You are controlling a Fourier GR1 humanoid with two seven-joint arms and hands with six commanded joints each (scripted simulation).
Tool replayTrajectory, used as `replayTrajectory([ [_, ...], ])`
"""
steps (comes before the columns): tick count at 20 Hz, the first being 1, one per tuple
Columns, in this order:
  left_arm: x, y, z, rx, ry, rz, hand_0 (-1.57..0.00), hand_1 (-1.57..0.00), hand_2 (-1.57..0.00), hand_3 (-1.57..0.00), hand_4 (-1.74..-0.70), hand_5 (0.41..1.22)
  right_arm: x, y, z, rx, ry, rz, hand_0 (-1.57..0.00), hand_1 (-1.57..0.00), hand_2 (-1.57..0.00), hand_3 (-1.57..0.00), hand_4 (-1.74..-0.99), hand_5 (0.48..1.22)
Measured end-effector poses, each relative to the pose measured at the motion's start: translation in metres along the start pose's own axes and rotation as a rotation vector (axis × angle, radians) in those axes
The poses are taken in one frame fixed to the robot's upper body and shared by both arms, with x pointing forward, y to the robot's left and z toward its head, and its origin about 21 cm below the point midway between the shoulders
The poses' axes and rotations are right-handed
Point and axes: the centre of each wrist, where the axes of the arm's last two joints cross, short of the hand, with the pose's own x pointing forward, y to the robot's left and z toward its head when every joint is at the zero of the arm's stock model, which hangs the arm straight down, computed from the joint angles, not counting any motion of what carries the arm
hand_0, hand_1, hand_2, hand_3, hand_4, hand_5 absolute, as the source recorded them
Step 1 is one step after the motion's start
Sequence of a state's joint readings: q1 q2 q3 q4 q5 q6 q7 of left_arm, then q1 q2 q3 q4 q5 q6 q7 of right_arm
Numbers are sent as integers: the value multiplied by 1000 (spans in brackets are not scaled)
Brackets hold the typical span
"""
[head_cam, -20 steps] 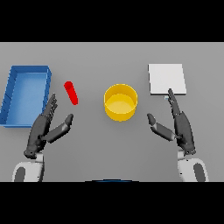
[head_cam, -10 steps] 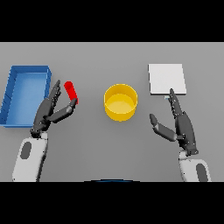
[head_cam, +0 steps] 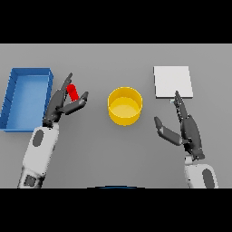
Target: Pick up the red beaker and tilt it to pour out 1 green nut into yellow bowl. Pick up the yellow bowl and place it on the metallic measuring scale.
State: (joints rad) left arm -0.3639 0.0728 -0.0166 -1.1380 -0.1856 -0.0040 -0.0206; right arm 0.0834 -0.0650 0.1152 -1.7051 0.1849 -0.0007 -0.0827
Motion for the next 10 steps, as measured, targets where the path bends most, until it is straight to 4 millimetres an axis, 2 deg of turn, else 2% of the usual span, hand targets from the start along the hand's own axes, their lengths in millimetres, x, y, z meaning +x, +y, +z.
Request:
replayTrajectory([
  [2,-1,-3,-6,-1,7,6,1,1,1,1,-1207,673,-1,-9,3,-17,0,10,1,1,1,1,-1240,639],
  [8,-9,-6,-21,32,-47,86,1,1,-6,1,-1303,719,-2,-9,3,-14,-8,1,1,1,1,1,-1246,646],
  [9,-10,-8,-25,34,-45,105,-4,-7,-54,-37,-1328,738,0,-8,1,-19,6,2,1,1,1,1,-1244,644],
  [10,-14,-12,-25,28,-45,124,-81,-94,-157,-133,-1364,761,-1,-9,3,-18,1,-5,1,1,1,1,-1242,645],
])
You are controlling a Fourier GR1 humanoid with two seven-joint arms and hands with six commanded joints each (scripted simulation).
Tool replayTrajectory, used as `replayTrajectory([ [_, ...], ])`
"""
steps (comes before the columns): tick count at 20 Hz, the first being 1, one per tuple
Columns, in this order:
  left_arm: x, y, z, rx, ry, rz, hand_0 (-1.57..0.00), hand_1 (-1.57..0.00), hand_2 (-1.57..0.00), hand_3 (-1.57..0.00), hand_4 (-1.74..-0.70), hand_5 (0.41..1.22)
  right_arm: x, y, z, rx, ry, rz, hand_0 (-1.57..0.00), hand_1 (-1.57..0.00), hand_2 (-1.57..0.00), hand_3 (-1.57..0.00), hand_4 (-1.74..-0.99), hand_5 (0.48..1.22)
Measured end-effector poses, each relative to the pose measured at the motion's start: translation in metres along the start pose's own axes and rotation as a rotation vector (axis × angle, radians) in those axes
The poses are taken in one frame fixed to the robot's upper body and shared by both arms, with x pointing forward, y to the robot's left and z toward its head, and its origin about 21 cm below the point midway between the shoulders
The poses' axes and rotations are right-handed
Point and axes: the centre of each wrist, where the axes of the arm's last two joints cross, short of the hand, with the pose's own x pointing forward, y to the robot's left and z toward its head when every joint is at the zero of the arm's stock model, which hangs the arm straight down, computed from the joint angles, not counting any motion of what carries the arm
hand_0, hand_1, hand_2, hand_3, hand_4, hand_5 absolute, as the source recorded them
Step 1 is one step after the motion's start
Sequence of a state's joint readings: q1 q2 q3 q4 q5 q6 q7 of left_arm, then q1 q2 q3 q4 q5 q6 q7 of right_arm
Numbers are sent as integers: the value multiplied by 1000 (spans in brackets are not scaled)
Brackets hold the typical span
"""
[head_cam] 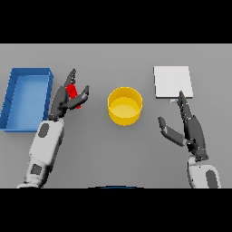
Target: Pick up the red beaker and tilt it to pour out 1 green nut into yellow bowl. Pick up the yellow bowl and place it on the metallic measuring scale.
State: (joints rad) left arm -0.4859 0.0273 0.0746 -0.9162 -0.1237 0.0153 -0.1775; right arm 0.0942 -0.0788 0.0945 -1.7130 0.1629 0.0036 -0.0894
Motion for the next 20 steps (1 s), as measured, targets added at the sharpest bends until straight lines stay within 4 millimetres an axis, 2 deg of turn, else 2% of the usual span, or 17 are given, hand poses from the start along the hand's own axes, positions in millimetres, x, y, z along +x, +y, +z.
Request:
replayTrajectory([
  [1,-2,-2,-1,13,-3,15,-207,-230,-287,-254,-1401,787,1,1,-3,-5,2,2,1,1,1,1,-1240,645],
  [2,-4,-6,-3,19,-10,19,-379,-406,-457,-518,-1410,874,0,0,-1,-2,-2,8,1,1,1,1,-1236,647],
  [3,-2,-10,-5,37,-20,20,-551,-588,-662,-728,-1471,943,0,2,-3,-1,11,12,1,1,1,1,-1237,648],
  [4,-4,-11,-5,61,-3,3,-755,-783,-844,-884,-1519,999,2,2,-3,-9,6,9,1,1,1,1,-1239,648],
  [6,-3,-13,-5,68,-9,-68,-1049,-1067,-1106,-1058,-1589,1079,2,1,-2,-1,5,5,1,1,1,1,-1239,648],
  [8,-1,-12,-4,66,-11,-96,-1237,-1248,-1273,-1154,-1636,1130,0,-1,-1,-9,15,14,1,1,1,1,-1242,650],
  [11,-2,-15,-3,48,-18,-87,-1400,-1406,-1419,-1357,-1542,1174,0,1,-1,-1,2,-9,1,1,1,1,-1255,644],
  [15,10,-13,-6,38,-80,25,-1501,-1503,-1509,-1484,-1660,1150,0,0,0,5,-2,-5,1,1,1,1,-1246,644],
  [18,25,-6,-10,33,-117,73,-1535,-1536,-1539,-1526,-1699,1135,-1,2,1,2,-11,11,1,1,1,1,-1233,644],
  [20,39,-1,-13,33,-127,66,-1548,-1549,-1551,-1542,-1714,1132,-2,-5,-1,-2,-16,18,1,1,1,1,-1227,647],
])
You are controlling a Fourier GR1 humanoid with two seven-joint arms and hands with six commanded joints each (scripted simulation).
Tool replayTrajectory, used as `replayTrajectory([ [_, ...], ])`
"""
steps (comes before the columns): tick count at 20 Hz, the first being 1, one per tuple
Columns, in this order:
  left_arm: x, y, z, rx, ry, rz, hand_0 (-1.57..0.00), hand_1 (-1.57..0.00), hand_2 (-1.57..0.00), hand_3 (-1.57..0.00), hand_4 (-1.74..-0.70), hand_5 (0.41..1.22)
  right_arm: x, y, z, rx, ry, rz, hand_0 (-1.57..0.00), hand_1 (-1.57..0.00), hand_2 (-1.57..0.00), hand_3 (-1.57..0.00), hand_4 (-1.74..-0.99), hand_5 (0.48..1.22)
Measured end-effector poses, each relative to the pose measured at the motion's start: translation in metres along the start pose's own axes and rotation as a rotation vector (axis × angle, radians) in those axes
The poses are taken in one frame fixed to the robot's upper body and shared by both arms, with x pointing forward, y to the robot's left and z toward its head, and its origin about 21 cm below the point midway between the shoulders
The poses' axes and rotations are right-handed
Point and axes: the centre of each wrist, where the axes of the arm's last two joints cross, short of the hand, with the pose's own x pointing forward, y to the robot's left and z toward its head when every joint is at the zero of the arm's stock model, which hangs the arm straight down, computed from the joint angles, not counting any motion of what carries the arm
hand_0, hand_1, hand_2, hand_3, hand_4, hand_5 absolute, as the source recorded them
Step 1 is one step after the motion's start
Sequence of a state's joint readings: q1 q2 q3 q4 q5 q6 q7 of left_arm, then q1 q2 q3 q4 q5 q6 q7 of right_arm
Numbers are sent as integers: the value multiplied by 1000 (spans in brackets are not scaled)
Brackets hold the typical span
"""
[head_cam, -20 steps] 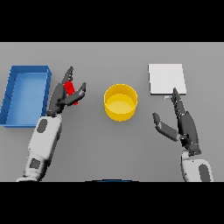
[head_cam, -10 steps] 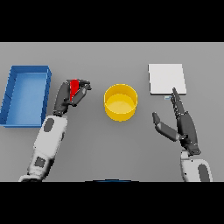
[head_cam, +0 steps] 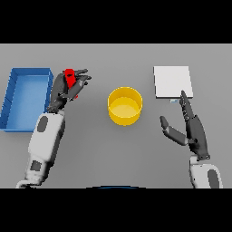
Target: Pick up the red beaker and tilt it to pour out 1 green nut into yellow bowl. Pick up the yellow bowl and place it on the metallic measuring scale.
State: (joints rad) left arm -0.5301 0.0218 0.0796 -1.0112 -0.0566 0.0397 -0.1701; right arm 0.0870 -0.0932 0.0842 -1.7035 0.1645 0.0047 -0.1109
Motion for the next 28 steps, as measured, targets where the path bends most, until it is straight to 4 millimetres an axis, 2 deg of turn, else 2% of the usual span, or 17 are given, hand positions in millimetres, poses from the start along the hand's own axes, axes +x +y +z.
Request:
replayTrajectory([
  [2,9,2,-1,-43,-24,-36,-1556,-1557,-1558,-1553,-1724,1130,0,6,2,9,-17,-5,1,1,1,1,-1219,653],
  [9,26,0,-13,-105,-28,-191,-1562,-1562,-1563,-1559,-1730,1134,-3,4,2,1,-20,44,1,1,1,1,-1210,664],
  [16,63,-14,-31,-273,-29,-638,-1569,-1569,-1569,-1569,-1739,1129,2,7,3,19,-1,51,1,1,1,1,-1178,663],
  [18,74,-29,-35,-335,-47,-758,-1570,-1570,-1570,-1569,-1740,1139,4,7,0,16,2,48,1,1,1,1,-1178,667],
  [20,79,-29,-35,-382,-69,-888,-1570,-1570,-1570,-1570,-1740,1162,3,6,3,20,-1,34,1,1,1,1,-1181,669],
  [23,93,-50,-41,-442,-91,-1124,-1571,-1571,-1571,-1570,-1741,1191,6,7,1,17,11,19,1,1,1,1,-1182,674],
  [24,91,-54,-41,-475,-90,-1186,-1571,-1571,-1571,-1571,-1741,1197,9,9,0,17,-1,14,1,1,1,1,-1187,676],
  [25,93,-60,-43,-496,-80,-1250,-1571,-1571,-1571,-1571,-1689,1202,7,6,1,14,14,20,1,1,1,1,-1191,675],
  [28,96,-71,-48,-586,-82,-1456,-1571,-1571,-1571,-1383,-1710,1211,7,11,4,11,20,5,1,1,1,1,-1195,671],
])
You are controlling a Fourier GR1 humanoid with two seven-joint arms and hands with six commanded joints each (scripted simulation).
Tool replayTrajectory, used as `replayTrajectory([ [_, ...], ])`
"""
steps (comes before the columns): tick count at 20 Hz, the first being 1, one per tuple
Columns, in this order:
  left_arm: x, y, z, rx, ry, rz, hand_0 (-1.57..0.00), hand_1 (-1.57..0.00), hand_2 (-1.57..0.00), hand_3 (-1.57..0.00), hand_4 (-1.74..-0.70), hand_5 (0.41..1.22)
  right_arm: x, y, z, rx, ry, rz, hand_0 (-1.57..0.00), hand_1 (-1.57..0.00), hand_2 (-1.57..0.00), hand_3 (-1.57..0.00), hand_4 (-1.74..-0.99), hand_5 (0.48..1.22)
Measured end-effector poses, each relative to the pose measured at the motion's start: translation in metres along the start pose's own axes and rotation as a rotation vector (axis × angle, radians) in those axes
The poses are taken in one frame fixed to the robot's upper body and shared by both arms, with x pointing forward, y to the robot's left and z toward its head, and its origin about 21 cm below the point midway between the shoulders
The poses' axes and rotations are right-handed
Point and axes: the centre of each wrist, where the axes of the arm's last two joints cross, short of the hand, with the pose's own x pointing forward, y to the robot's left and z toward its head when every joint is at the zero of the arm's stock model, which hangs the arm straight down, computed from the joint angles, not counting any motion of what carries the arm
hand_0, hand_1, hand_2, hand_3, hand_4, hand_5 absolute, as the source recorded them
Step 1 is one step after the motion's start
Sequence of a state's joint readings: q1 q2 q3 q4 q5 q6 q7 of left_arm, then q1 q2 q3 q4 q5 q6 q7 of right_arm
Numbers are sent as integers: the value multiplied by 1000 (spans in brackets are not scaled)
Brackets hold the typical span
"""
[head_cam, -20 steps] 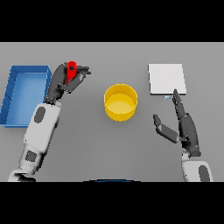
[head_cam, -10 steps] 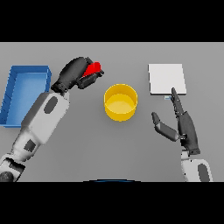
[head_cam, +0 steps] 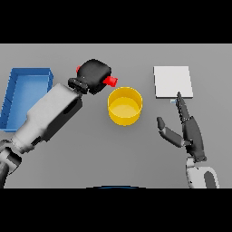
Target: Pick up the red beaker and tilt it to pour out 1 green nut into yellow bowl. Pick up the yellow bowl and place it on the metallic measuring scale.
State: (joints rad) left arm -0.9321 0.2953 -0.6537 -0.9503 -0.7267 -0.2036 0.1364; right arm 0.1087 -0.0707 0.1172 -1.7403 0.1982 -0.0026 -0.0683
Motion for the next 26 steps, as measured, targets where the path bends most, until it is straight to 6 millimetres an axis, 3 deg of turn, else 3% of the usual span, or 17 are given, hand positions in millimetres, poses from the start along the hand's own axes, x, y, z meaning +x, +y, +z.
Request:
replayTrajectory([
  [4,11,17,-11,-75,-37,-217,-1571,-1571,-1571,-1295,-1719,1217,-4,-2,2,-9,23,-47,1,1,1,1,-1206,639],
  [11,31,23,-22,-153,-141,-518,-1571,-1571,-1571,-1513,-1732,1220,-9,1,0,-39,3,-17,1,1,1,1,-1205,584],
  [19,50,31,-29,-184,-223,-852,-1571,-1571,-1571,-1561,-1737,1221,-4,1,-1,-45,-22,-22,1,1,1,1,-1135,567],
  [26,62,31,-35,-184,-251,-1093,-1571,-1571,-1571,-1569,-1733,1221,-4,-2,1,-42,-28,-20,1,1,1,1,-1133,579],
])
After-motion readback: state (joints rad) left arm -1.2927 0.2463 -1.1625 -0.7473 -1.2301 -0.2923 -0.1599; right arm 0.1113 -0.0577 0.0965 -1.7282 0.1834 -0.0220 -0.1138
